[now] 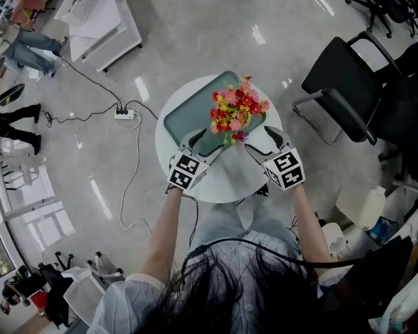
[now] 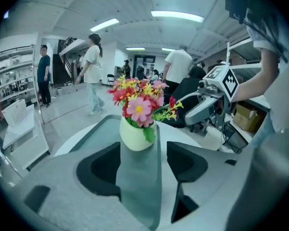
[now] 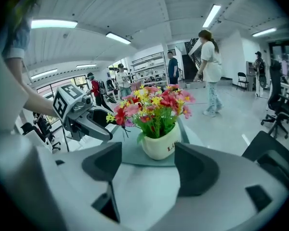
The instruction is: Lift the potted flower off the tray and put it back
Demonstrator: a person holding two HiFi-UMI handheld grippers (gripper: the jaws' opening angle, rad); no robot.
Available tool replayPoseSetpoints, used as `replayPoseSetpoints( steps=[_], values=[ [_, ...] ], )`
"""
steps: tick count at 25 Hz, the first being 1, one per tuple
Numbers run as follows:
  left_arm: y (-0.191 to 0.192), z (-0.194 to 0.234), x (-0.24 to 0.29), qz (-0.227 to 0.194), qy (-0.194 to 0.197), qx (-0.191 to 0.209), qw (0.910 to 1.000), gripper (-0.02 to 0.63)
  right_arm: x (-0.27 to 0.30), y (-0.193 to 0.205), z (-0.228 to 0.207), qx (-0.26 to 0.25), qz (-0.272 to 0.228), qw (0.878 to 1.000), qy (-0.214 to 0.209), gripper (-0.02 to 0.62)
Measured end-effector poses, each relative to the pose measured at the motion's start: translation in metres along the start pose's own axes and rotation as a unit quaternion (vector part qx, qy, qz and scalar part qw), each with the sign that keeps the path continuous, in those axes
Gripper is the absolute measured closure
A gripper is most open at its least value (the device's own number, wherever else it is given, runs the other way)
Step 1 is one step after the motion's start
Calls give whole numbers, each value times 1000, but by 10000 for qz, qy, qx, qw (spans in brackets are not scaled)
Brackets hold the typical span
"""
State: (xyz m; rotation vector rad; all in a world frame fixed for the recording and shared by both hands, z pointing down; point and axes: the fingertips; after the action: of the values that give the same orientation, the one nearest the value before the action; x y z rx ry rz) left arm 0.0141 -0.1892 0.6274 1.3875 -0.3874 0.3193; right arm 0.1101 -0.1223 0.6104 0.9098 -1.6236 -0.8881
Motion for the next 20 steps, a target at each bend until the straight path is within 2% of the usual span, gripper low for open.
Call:
replayPoseSetpoints(
  steps=[5, 9, 14, 20],
  values=[
    [-28, -14, -18, -339, -208, -29, 9992, 314, -23, -14, 6, 55, -248, 9997, 10, 238],
    [-44, -28, -33, -566, -368, -72, 9977, 316, -46, -30, 15, -96, -513, 9986, -71, 255],
    [-57, -44, -52, -718, -797, -193, 9940, 316, -74, -42, 30, -243, -723, 9966, -326, 273],
    [-70, -72, -71, -858, -1202, -258, 9887, 316, -102, -43, 47, -565, -892, 9925, -621, 336]
  ],
)
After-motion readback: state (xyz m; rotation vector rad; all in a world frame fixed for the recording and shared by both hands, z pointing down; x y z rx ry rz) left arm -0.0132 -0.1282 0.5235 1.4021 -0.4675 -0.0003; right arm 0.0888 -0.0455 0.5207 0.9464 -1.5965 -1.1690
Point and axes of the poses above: the fingertips, and each gripper's own axes: x forward along the fingers, z to its left, y out of its underside, and after that the axes turned 12 degrees about -z, right-handed
